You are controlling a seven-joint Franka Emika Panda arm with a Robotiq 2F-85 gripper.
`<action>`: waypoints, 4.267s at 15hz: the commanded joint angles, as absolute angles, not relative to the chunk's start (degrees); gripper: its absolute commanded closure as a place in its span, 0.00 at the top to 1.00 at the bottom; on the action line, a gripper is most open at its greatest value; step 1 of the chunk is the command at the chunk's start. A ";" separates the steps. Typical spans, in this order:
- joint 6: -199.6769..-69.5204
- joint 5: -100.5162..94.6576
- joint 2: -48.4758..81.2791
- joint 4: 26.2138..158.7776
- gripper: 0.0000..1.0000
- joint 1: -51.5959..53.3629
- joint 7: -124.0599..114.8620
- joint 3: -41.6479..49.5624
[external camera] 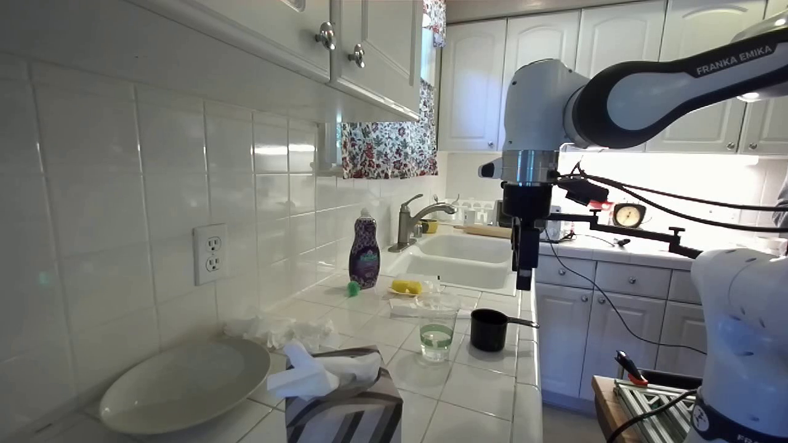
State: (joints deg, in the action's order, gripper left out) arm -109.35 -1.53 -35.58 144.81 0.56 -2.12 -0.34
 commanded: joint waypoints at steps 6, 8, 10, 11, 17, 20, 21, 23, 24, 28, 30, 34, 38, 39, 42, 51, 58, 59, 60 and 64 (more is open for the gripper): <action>-109.22 -1.40 -35.56 144.70 1.00 0.33 -2.01 -0.55; -109.22 -1.40 -35.56 144.70 1.00 0.33 -2.01 -0.55; -109.22 -1.40 -35.56 144.70 1.00 0.33 -2.01 -0.55; -109.22 -1.40 -35.56 144.70 1.00 0.33 -2.01 -0.55; -114.35 -0.09 -35.45 145.09 1.00 -0.17 -3.15 0.42; -118.76 -0.84 -34.18 144.95 1.00 0.38 0.66 1.60; -119.82 -1.16 -33.72 144.89 1.00 0.31 1.29 1.74; -120.78 -1.58 -32.50 144.29 1.00 0.00 2.76 2.41; -120.67 -1.65 -31.88 143.89 1.00 -0.13 3.77 2.99; -119.41 -3.35 -29.60 141.93 1.00 -1.62 6.38 4.45; -119.98 -4.52 -28.77 141.08 1.00 -2.29 7.92 5.19; -121.33 -5.04 -25.75 138.77 1.00 -3.14 9.52 6.48; -123.54 -3.52 -21.48 136.63 1.00 -2.82 12.71 7.97; -123.82 -2.61 -20.14 135.86 1.00 -2.67 13.36 8.48; -123.59 -3.80 -22.64 138.23 1.00 -3.40 10.48 6.94; -126.00 -5.19 -20.61 137.37 1.00 -3.77 12.52 7.51; -131.74 -5.22 -16.23 136.12 1.00 -3.53 19.11 9.49; -132.76 -3.94 -15.92 136.04 1.00 -3.19 20.88 10.06; -133.86 -2.59 -15.60 135.98 1.00 -2.84 22.91 10.62; -135.57 5.41 -13.69 134.93 1.00 -1.05 31.60 13.14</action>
State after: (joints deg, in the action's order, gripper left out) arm -135.24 -0.71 -16.10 137.16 -3.05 23.97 10.63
